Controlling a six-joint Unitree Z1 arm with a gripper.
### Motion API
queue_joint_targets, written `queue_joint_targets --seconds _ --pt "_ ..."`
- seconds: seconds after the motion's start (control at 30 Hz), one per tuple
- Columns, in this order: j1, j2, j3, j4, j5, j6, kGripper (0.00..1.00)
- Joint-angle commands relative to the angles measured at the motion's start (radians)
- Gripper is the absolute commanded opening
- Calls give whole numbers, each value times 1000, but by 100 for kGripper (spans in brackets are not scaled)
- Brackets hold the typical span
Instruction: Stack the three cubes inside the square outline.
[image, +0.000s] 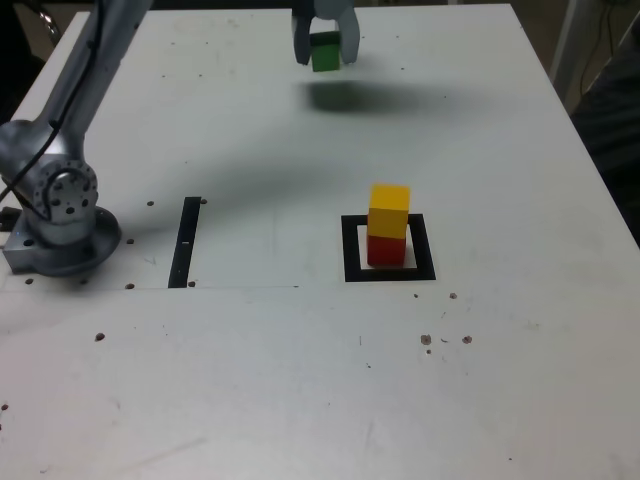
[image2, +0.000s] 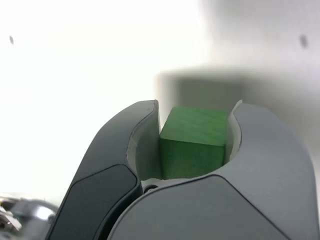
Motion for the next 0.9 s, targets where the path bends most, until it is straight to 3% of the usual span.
queue_joint_targets --seconds 0.0,0.57,0.87 --pt "-30 -41 26 13 -8 -23 25" --pt "-357 -242 209 35 -62 -260 25" --pt "-549 -264 241 46 -88 -371 25"
